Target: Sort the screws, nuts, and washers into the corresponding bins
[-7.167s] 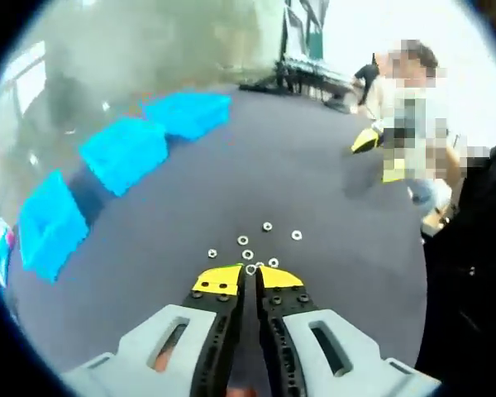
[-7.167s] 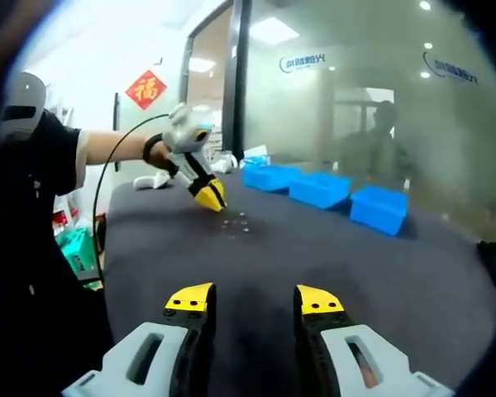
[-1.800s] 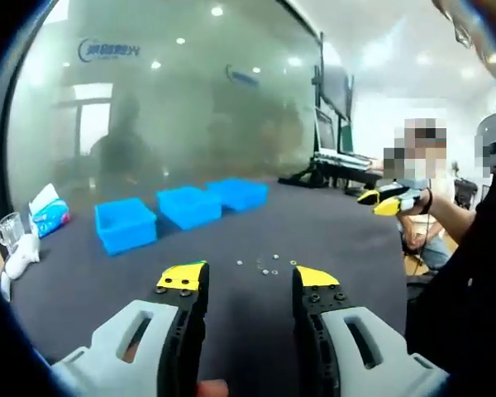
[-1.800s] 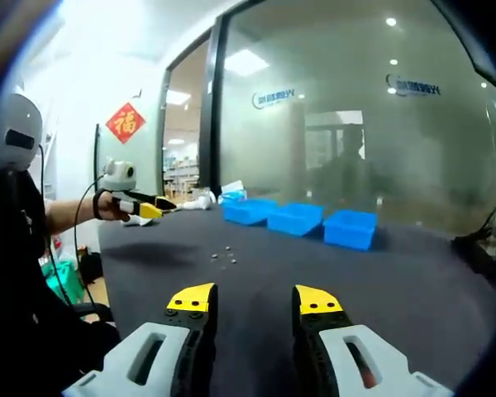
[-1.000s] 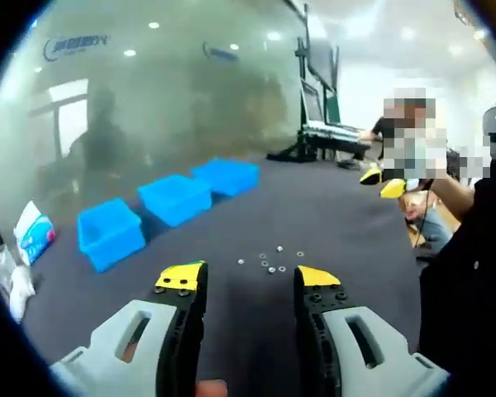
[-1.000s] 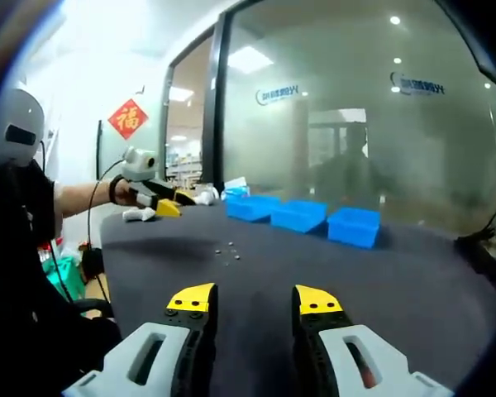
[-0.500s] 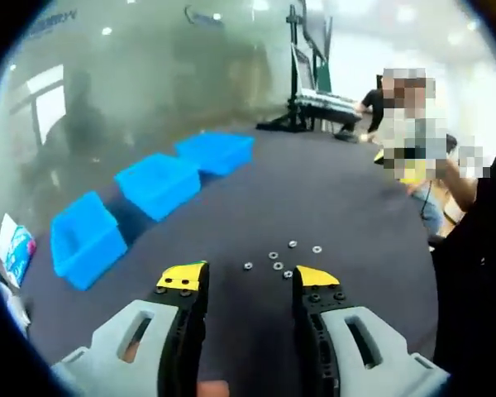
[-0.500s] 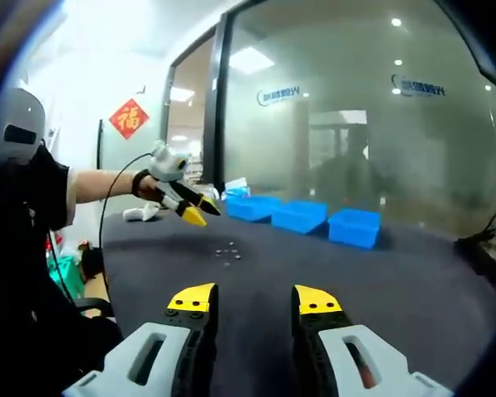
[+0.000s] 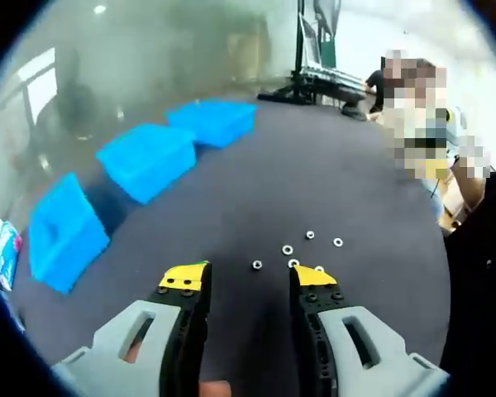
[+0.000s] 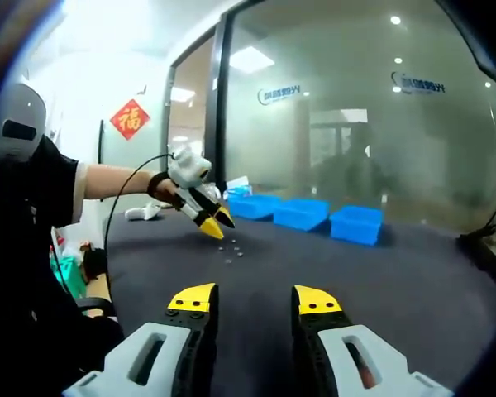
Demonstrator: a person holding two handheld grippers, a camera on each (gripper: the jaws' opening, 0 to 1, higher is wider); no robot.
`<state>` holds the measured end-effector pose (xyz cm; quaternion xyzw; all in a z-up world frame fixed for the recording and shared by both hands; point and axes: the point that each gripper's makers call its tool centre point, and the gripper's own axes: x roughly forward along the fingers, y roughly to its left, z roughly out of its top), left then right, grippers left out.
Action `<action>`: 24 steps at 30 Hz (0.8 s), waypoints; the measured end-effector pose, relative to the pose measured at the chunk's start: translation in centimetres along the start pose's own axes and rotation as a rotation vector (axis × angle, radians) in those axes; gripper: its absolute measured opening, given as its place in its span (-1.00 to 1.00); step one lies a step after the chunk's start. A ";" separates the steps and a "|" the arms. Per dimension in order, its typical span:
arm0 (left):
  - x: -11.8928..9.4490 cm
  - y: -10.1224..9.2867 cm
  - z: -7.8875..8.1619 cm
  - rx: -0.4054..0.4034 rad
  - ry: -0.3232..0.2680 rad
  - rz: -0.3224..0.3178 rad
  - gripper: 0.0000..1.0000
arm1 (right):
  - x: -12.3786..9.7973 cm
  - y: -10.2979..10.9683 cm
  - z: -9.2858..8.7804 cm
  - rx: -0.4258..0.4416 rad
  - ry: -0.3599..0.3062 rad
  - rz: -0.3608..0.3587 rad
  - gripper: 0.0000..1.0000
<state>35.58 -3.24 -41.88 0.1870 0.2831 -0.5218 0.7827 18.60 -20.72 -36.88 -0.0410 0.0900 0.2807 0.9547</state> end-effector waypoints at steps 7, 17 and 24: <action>0.9 -0.5 -0.2 0.008 0.035 -0.015 -0.30 | -0.1 0.0 -0.4 -0.007 0.013 0.001 -0.36; 1.3 -0.2 -0.4 -0.006 0.054 -0.011 -0.51 | 0.0 0.2 -0.5 -0.007 0.014 0.011 -0.36; 1.6 0.3 -0.6 -0.037 0.052 0.003 -0.61 | 0.1 0.4 -0.6 -0.006 0.016 0.013 -0.36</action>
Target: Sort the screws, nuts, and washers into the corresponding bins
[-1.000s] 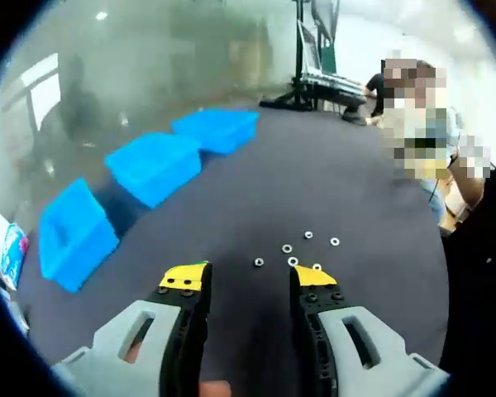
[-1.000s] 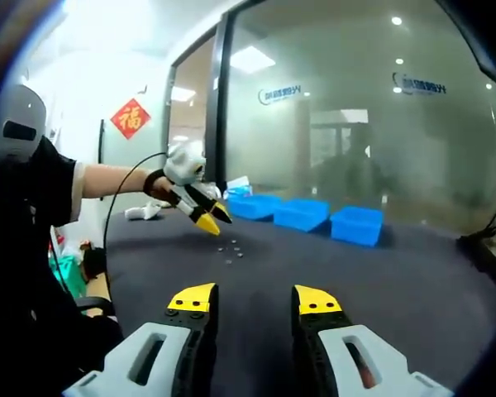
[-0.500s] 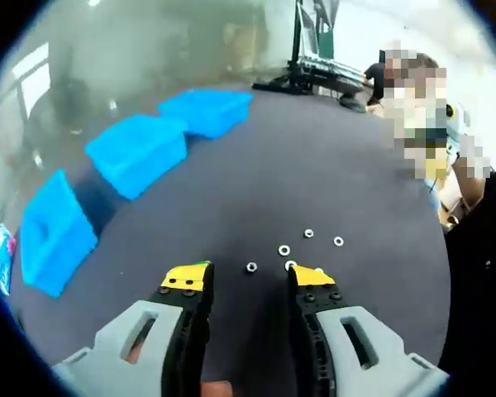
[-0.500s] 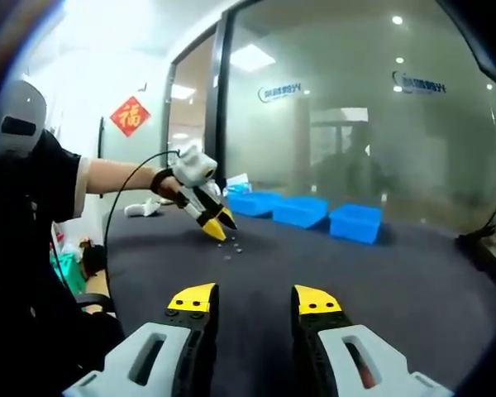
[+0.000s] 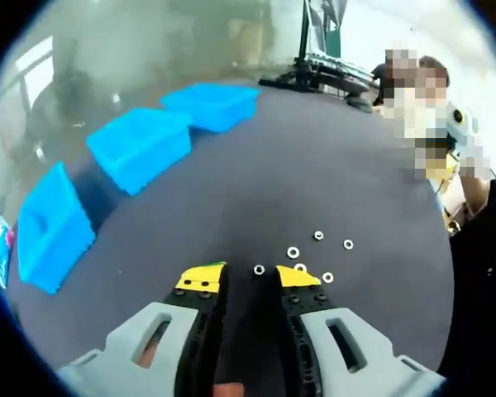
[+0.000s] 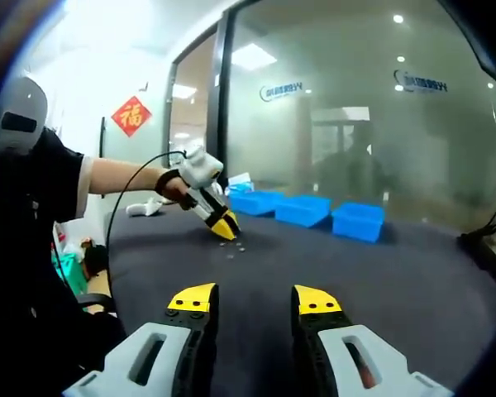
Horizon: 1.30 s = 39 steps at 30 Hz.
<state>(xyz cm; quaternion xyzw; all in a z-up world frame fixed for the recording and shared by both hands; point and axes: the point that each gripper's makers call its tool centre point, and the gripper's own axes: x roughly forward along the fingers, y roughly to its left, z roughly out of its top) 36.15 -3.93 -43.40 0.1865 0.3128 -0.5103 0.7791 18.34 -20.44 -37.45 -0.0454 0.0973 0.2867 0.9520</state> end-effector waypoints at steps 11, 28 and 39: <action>0.3 -0.2 0.0 0.009 0.014 0.007 -0.72 | 0.0 0.0 0.1 -0.001 0.000 0.001 -0.36; 0.1 -0.5 0.4 -0.051 -0.062 0.008 -0.88 | 0.2 0.2 0.1 0.000 0.000 0.003 -0.36; -4.4 1.0 2.0 -0.121 -0.280 0.100 -0.88 | 0.1 0.2 1.0 -0.001 -0.022 -0.002 -0.37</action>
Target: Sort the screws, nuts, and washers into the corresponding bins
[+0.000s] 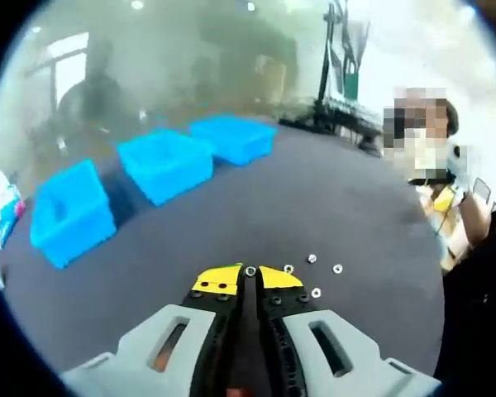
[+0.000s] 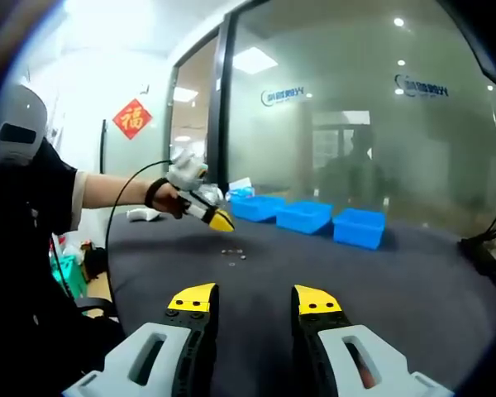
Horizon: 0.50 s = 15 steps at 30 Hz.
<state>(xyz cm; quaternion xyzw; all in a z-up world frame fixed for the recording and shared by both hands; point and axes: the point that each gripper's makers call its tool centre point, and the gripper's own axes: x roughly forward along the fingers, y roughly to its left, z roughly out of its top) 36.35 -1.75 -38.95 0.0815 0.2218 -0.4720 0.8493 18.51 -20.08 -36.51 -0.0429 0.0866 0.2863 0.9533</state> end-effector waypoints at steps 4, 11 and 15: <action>-2.0 1.1 1.8 -0.021 -0.109 0.062 -0.89 | 0.1 0.2 -0.1 -0.001 0.002 0.002 -0.36; -4.7 0.7 3.9 -0.057 -0.240 0.094 -0.89 | 0.1 0.0 0.4 -0.012 -0.011 -0.015 -0.36; -5.6 1.5 4.3 -0.061 -0.280 0.107 -0.89 | -0.1 -0.5 0.8 -0.012 -0.021 -0.030 -0.36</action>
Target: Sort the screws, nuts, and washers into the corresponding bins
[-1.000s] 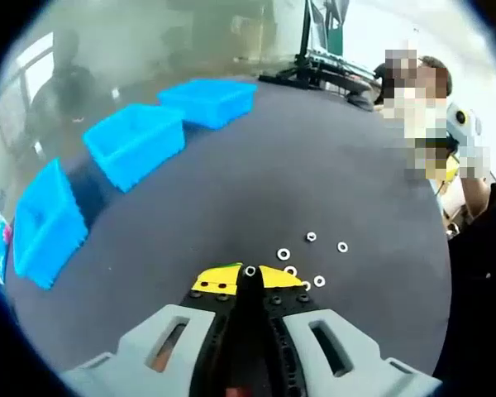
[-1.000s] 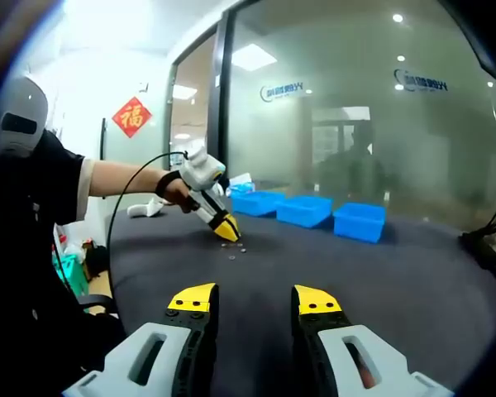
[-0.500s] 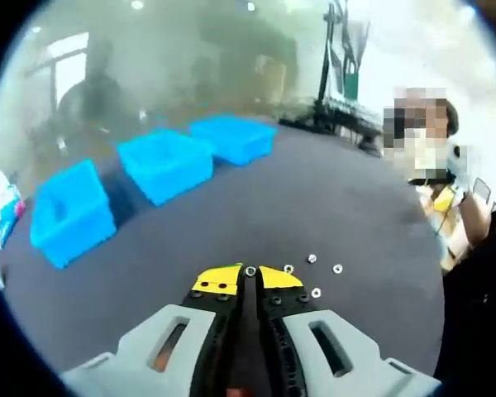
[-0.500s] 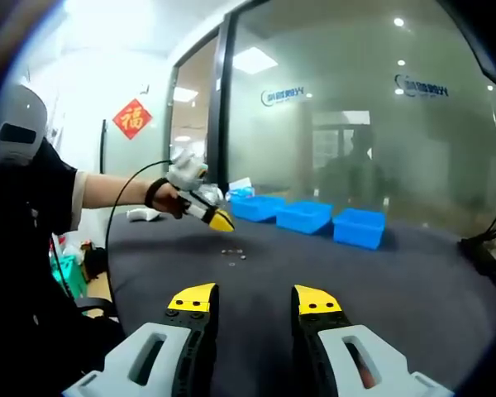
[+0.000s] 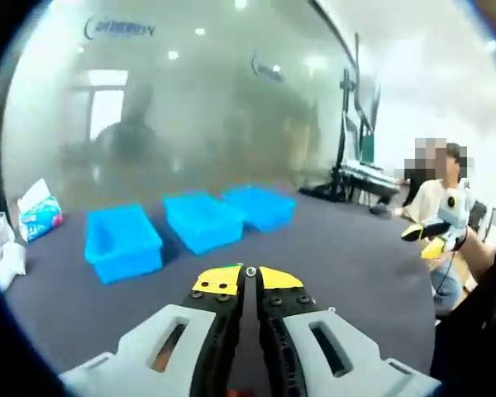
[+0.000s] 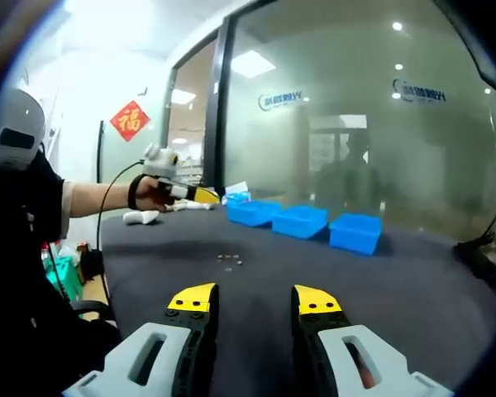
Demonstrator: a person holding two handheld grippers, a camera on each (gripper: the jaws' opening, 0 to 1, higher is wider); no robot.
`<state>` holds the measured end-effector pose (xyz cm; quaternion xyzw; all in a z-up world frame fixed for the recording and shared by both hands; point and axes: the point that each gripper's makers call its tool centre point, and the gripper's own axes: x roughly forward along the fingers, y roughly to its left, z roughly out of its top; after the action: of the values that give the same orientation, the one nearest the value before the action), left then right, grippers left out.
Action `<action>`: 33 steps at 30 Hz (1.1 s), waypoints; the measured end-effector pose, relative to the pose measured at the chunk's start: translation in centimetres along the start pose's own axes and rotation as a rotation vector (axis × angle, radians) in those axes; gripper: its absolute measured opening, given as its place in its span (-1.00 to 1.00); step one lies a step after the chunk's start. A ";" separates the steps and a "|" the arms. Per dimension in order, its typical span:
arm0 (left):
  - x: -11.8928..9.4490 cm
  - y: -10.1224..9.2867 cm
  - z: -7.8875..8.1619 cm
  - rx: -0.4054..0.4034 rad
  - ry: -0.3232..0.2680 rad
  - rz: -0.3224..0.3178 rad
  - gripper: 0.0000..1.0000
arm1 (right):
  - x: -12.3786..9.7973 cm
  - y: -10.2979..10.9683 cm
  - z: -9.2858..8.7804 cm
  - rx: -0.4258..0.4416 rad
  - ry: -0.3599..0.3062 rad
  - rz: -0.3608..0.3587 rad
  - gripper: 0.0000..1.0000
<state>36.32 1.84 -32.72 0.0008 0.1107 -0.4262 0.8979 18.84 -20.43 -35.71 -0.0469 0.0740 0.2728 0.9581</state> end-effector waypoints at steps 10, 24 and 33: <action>-0.8 6.3 1.8 0.004 -0.101 0.190 -0.89 | 0.1 0.2 0.3 0.001 -0.012 -0.004 -0.36; 1.9 14.6 4.7 0.021 -0.116 0.419 -0.89 | 0.3 -0.4 -0.2 0.012 -0.010 -0.004 -0.37; 5.4 17.5 5.4 0.043 -0.060 0.476 -0.89 | 0.3 -0.2 -0.4 0.012 -0.005 -0.006 -0.37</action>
<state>54.12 8.38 -30.12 0.0334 0.0714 -0.2045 0.9757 19.14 -20.47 -36.10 -0.0405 0.0732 0.2696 0.9593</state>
